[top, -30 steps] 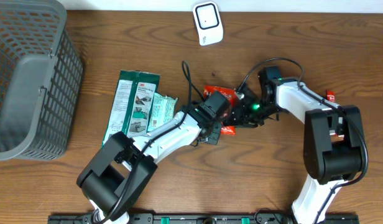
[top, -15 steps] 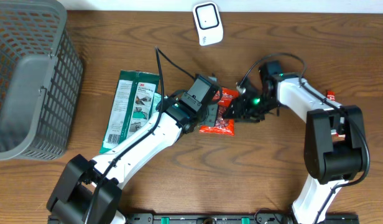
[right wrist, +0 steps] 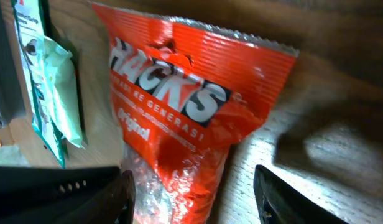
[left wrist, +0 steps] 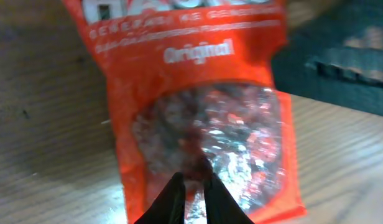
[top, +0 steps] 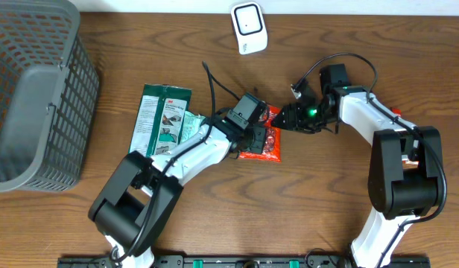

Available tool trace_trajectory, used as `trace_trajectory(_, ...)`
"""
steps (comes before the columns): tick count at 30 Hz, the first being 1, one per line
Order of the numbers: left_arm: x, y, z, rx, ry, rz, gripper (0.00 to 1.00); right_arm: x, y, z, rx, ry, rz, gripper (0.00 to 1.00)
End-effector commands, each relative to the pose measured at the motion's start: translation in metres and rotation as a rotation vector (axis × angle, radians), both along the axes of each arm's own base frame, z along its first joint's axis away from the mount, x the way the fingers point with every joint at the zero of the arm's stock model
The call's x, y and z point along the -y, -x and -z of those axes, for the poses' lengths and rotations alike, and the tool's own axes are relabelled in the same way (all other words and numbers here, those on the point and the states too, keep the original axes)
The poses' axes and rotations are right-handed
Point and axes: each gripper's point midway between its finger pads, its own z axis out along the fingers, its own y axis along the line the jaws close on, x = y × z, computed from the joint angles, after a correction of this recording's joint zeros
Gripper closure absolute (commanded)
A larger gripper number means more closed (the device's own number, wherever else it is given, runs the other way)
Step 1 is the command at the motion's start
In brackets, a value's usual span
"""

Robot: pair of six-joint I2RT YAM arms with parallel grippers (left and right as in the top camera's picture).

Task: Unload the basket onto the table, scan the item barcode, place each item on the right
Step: 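Release the left gripper and pull the left arm back toward the basket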

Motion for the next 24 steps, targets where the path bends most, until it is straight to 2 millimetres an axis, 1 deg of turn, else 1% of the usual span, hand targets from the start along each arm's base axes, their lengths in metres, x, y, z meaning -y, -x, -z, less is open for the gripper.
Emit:
trace_trajectory(1, -0.005, -0.007, 0.001, -0.002, 0.003, -0.013, 0.86, -0.006, 0.006, -0.002, -0.013, -0.028, -0.008, 0.46)
trace_trajectory(4, -0.006, -0.007, 0.002, -0.005, 0.002, -0.016, 0.86, -0.007, 0.009, 0.002, -0.015, -0.027, -0.01, 0.47)
trace_trajectory(9, -0.008, -0.004, 0.007, -0.016, -0.006, -0.016, 0.86, -0.008, 0.017, 0.018, -0.036, -0.034, 0.027, 0.48)
trace_trajectory(16, -0.013, 0.001, 0.016, -0.032, -0.025, -0.009, 0.86, -0.018, 0.025, 0.028, -0.032, -0.142, 0.073, 0.53)
trace_trajectory(21, -0.019, 0.001, 0.029, -0.041, -0.065, -0.021, 0.85, -0.018, 0.03, 0.036, -0.038, -0.153, 0.104, 0.54)
trace_trajectory(24, -0.021, 0.004, 0.041, -0.064, -0.086, -0.022, 0.86, -0.018, 0.029, 0.036, -0.032, -0.154, 0.103, 0.54)
